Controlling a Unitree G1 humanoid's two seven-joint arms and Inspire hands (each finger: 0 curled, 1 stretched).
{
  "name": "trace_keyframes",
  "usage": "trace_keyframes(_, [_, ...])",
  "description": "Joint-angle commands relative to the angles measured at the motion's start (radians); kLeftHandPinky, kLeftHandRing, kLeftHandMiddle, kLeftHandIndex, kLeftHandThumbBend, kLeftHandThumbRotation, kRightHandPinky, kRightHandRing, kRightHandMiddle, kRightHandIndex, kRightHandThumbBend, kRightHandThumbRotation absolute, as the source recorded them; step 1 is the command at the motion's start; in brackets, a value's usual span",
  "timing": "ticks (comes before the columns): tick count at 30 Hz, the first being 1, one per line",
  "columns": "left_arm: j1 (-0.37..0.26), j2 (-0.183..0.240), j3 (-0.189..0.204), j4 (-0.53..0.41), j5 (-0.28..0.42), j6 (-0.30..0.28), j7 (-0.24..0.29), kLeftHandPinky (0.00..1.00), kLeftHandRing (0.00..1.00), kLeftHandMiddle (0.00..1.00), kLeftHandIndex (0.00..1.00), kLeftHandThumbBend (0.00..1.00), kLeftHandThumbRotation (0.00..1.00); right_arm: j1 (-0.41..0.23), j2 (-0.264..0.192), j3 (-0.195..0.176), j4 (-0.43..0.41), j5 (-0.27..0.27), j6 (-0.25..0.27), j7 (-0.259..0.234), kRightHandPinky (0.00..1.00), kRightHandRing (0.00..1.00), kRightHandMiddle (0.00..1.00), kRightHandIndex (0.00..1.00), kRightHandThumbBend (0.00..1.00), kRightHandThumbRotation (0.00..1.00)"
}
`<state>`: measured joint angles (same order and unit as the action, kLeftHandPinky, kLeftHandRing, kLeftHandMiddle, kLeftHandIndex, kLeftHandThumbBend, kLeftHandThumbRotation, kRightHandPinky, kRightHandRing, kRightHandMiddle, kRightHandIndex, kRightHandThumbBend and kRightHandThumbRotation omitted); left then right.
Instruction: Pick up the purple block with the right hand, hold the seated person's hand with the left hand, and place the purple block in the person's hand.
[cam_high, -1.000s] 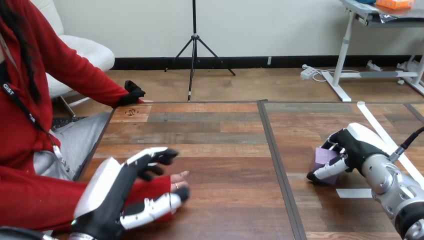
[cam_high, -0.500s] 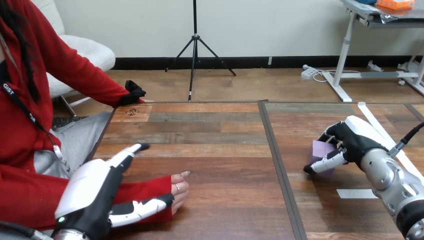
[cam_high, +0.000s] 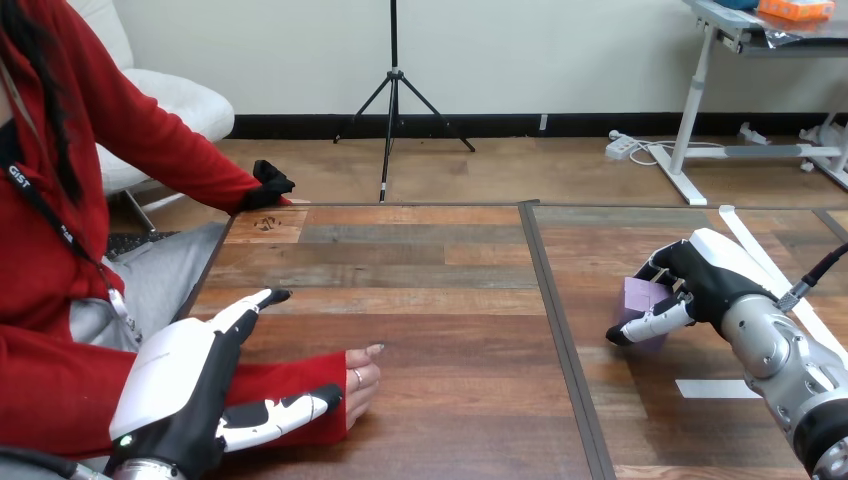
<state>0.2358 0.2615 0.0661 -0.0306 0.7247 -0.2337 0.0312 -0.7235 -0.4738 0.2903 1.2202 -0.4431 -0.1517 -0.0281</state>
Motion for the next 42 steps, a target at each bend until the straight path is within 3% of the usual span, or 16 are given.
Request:
trace_keyframes(1, [-0.061, 0.028, -0.022, -0.011, 0.014, 0.008, 0.047, 0.79, 0.84, 0.87, 0.85, 0.76, 0.49, -0.040, -0.017, -0.021, -0.042, 0.011, -0.020, -0.011, 0.48, 0.51, 0.55, 0.53, 0.63, 0.00])
trace_keyframes(18, [-0.078, 0.074, -0.056, 0.036, 0.045, 0.033, 0.102, 0.82, 0.84, 0.87, 0.84, 0.76, 0.45, -0.041, -0.013, -0.017, -0.042, 0.007, -0.022, -0.014, 0.47, 0.51, 0.55, 0.52, 0.64, 0.00])
trace_keyframes(31, [-0.090, 0.149, -0.103, 0.037, 0.093, 0.079, 0.055, 0.89, 0.89, 0.89, 0.86, 0.82, 0.51, -0.042, -0.012, -0.019, -0.043, 0.010, -0.024, -0.012, 0.46, 0.51, 0.55, 0.52, 0.64, 0.00])
trace_keyframes(42, [-0.116, 0.207, -0.144, 0.046, 0.150, 0.107, 0.020, 0.90, 0.88, 0.87, 0.85, 0.88, 0.52, -0.042, -0.010, -0.021, -0.043, 0.013, -0.026, -0.009, 0.46, 0.51, 0.55, 0.52, 0.64, 0.00])
